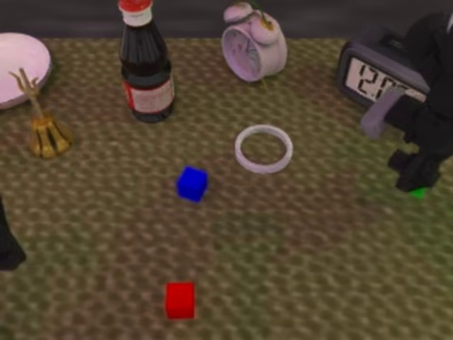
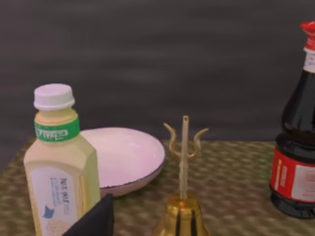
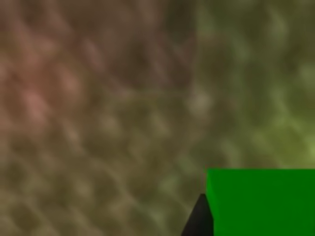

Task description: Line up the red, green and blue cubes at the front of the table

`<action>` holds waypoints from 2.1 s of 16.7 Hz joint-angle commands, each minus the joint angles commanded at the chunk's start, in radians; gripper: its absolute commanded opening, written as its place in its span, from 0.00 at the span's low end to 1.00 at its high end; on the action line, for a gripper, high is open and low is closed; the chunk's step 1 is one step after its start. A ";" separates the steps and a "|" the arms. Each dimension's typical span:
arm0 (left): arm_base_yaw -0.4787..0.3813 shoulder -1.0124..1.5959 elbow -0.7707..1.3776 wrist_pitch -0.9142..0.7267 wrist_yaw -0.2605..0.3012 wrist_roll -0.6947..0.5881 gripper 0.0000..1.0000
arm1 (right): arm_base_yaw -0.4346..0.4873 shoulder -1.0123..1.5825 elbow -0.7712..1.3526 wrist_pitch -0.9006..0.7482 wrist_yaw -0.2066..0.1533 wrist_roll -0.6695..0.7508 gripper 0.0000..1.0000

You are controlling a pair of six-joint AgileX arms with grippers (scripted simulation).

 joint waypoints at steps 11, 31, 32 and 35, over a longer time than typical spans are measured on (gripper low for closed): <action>0.000 0.000 0.000 0.000 0.000 0.000 1.00 | 0.215 0.004 0.023 -0.027 -0.001 0.010 0.00; 0.000 0.000 0.000 0.000 0.000 0.000 1.00 | 0.743 0.012 -0.025 0.035 -0.004 0.054 0.00; 0.000 0.000 0.000 0.000 0.000 0.000 1.00 | 0.743 0.026 -0.048 0.074 -0.004 0.055 0.00; 0.000 0.000 0.000 0.000 0.000 0.000 1.00 | 0.744 0.060 -0.102 0.164 -0.003 0.056 0.00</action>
